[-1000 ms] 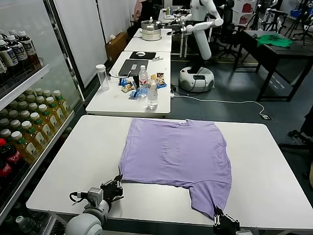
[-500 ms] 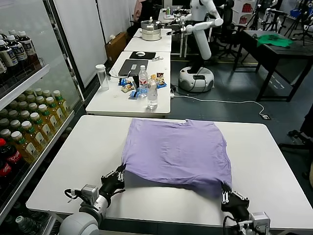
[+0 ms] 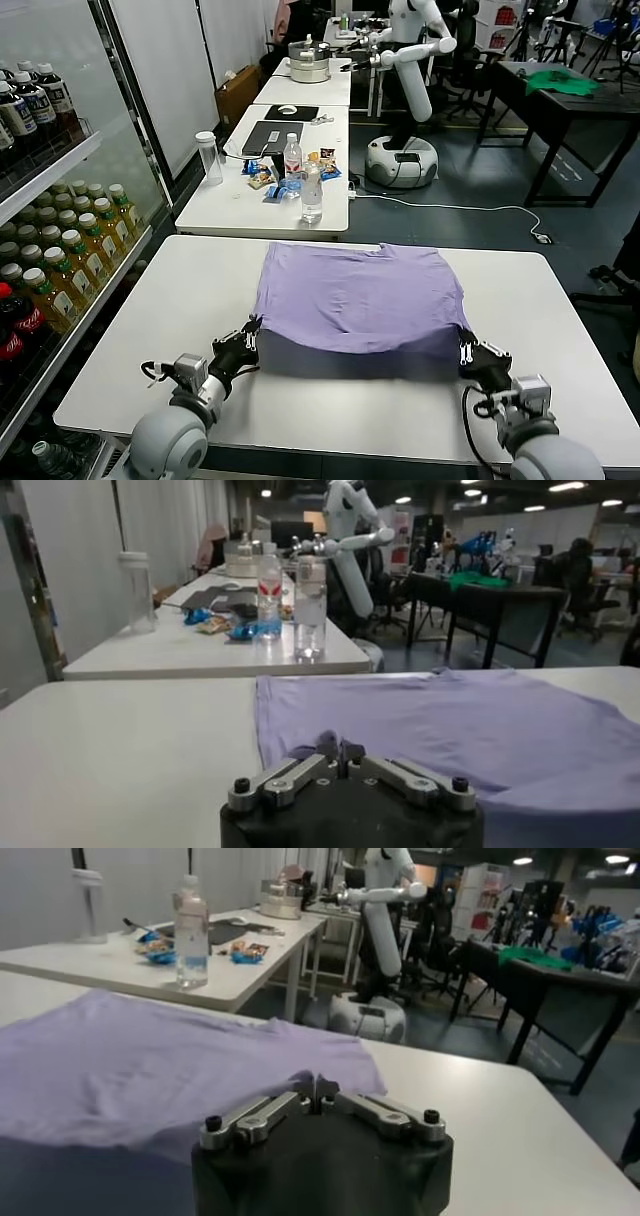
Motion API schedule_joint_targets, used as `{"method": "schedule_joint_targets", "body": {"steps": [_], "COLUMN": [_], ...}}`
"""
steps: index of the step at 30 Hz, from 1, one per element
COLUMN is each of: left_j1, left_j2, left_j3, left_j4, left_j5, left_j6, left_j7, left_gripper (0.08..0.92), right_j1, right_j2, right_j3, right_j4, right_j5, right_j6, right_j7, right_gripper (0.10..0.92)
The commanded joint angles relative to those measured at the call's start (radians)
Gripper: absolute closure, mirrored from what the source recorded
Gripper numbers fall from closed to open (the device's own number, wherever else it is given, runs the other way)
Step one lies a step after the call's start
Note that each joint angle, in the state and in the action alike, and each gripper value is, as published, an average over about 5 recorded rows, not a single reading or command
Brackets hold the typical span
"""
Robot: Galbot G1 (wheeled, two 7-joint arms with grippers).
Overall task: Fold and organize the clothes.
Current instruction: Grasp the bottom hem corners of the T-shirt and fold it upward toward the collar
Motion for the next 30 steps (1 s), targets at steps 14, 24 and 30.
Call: {"method": "schedule_joint_targets", "body": {"steps": [14, 24, 30], "left_j1": [-0.245, -0.193, -0.115], "left_j2": [-0.042, -0.06, -0.071], "left_j3": [0.11, 0.09, 0.062], "left_j4": [0.246, 0.205, 0.16], "left_j5": [0.072, 0.098, 0.105], "left_j6": [0.004, 0.008, 0.005], "left_j7": [0.006, 0.0, -0.017], "left_gripper": [0.906, 0.749, 0.576], "right_j1": [0.265, 0.193, 0.121], "right_j2": [-0.04, -0.017, -0.019], "right_j3": [-0.126, -0.112, -0.069], "right_j4": [-0.264, -0.219, -0.158], "right_j5": [-0.054, -0.136, -0.109], "right_j6": [-0.002, 0.07, 0.112], "right_j7": [-0.052, -0.073, -0.034], "right_gripper": [0.905, 0.695, 0.523]}}
